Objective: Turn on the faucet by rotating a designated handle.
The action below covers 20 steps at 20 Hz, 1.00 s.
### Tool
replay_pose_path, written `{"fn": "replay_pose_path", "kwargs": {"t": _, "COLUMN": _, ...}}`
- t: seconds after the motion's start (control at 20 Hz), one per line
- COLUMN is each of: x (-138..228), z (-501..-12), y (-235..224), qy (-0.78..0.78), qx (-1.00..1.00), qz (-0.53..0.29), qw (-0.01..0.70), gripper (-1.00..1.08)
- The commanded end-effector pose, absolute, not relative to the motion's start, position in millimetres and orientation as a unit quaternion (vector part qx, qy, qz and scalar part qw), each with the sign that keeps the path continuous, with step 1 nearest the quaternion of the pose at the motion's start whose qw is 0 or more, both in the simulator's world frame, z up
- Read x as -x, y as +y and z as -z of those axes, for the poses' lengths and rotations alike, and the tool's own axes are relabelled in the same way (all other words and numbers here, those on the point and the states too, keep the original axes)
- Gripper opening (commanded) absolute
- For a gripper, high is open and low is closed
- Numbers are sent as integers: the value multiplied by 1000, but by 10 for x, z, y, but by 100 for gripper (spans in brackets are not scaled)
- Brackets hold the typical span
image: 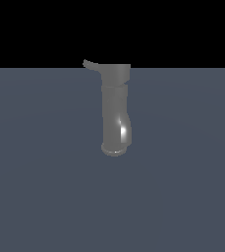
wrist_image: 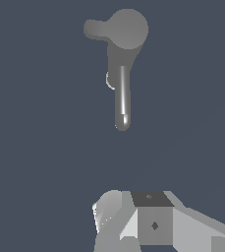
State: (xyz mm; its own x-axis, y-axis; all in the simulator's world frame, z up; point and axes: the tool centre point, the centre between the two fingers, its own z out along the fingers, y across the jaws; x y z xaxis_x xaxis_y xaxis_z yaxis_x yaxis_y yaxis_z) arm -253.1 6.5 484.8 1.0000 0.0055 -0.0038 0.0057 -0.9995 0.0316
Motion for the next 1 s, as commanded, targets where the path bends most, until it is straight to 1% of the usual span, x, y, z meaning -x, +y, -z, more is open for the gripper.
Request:
{"fn": "replay_pose_path", "kwargs": {"t": 0.0, "x": 2531, "z": -4848, "y": 65, "qy": 3, "qx": -1000, "qz": 2, "qw": 16, "gripper": -100}}
{"fn": "replay_pose_path", "kwargs": {"t": 0.5, "x": 2465, "z": -4775, "y": 161, "qy": -25, "qx": -1000, "qz": 2, "qw": 15, "gripper": -100}}
{"fn": "replay_pose_path", "kwargs": {"t": 0.95, "x": 2265, "z": -4585, "y": 396, "qy": -99, "qx": -995, "qz": 2, "qw": 13, "gripper": -100}}
